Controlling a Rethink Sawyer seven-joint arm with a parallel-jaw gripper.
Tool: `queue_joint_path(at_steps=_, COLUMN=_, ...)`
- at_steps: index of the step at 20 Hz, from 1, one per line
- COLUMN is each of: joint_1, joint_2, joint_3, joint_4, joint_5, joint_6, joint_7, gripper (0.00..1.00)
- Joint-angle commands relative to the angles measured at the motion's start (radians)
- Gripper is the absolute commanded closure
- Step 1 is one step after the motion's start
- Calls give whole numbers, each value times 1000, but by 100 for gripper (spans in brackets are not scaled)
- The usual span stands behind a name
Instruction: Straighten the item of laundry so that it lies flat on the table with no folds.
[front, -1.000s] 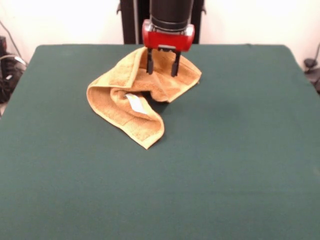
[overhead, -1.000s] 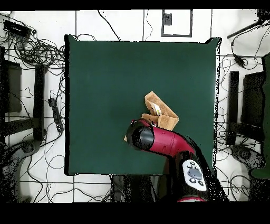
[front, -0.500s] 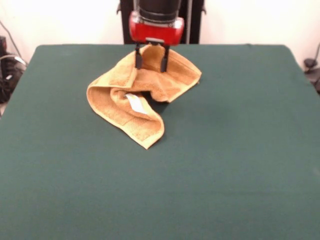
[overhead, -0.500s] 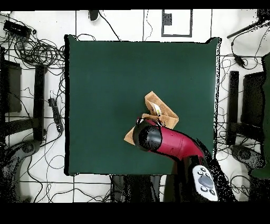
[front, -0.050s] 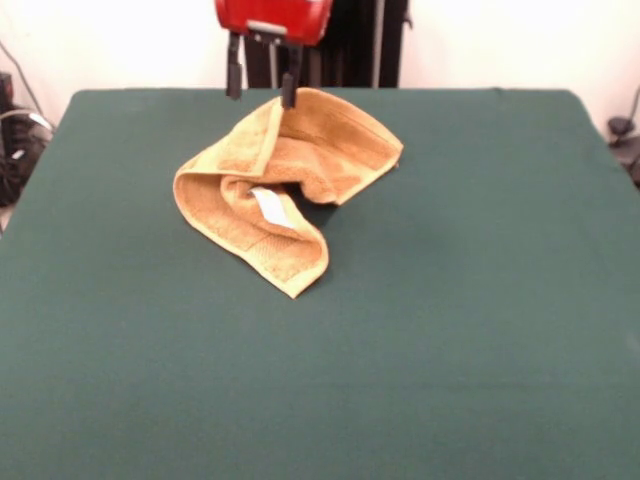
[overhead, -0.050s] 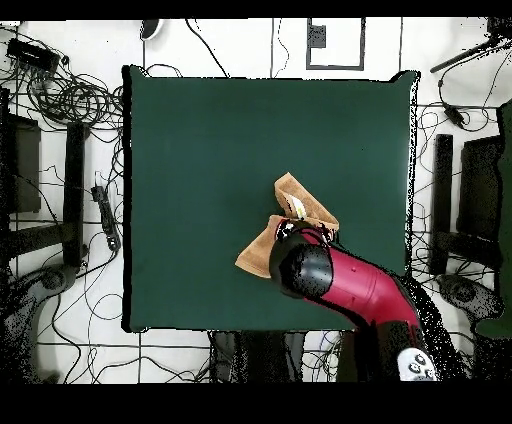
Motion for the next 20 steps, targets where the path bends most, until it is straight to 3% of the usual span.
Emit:
queue_joint_path(at_steps=1, joint_1=19, joint_2=2, joint_3=58, joint_4=121, joint_5=-50, joint_6=26, joint_7=113, gripper=0)
queue_joint_path(at_steps=10, joint_1=97, joint_2=24, joint_3=47, joint_4=138, joint_5=-14, joint_6=-24, joint_7=188, gripper=0)
queue_joint_path(at_steps=20, joint_1=101, joint_2=95, joint_3=67, joint_4=131, joint_5=5, joint_6=-115, joint_7=206, gripper=0)
